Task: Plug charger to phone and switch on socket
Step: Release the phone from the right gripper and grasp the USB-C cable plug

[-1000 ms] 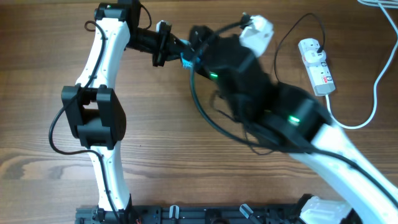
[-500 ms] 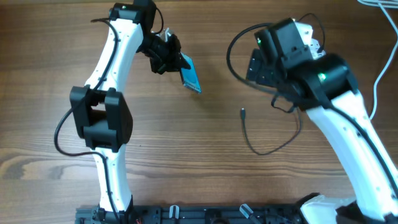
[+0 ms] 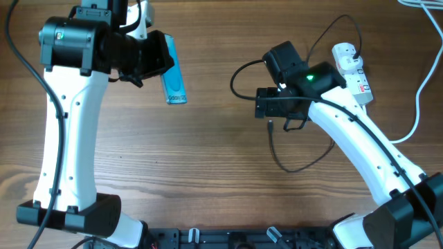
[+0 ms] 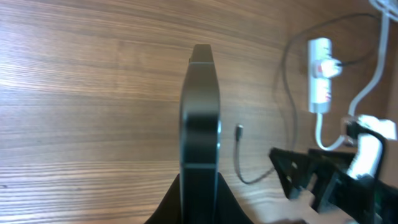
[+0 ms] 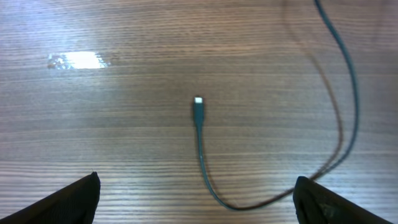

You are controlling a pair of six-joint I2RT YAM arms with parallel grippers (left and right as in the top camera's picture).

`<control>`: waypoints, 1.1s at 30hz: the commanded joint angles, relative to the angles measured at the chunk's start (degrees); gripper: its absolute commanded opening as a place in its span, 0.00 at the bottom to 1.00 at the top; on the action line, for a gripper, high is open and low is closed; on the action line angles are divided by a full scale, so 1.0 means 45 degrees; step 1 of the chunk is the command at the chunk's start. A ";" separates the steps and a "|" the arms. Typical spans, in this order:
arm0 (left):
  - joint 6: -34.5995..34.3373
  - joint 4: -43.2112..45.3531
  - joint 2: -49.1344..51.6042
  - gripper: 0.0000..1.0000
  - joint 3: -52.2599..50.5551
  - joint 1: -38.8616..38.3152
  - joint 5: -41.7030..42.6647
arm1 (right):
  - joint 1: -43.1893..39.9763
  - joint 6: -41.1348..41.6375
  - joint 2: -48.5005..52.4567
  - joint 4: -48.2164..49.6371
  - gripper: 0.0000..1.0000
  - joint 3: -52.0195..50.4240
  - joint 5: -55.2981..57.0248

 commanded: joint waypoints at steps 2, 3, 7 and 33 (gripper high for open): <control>-0.0243 0.1180 0.0505 0.04 -0.1642 0.0083 -0.0787 | 0.0015 -0.0194 0.0063 0.0350 1.00 -0.0267 -0.0277; -0.0282 0.1637 0.0505 0.04 -0.2059 0.0083 -0.0845 | 0.0015 -0.0073 0.0063 0.0418 1.00 -0.0316 -0.0272; -0.1574 0.2841 0.0505 0.04 -0.3298 0.0083 -0.1904 | 0.0015 -0.0063 0.0087 0.0602 1.00 -0.0816 0.0015; -0.2356 0.3541 0.0510 0.04 -0.3711 -0.0622 -0.2079 | 0.0010 -0.0359 0.2997 0.4959 0.45 -0.4590 -0.1001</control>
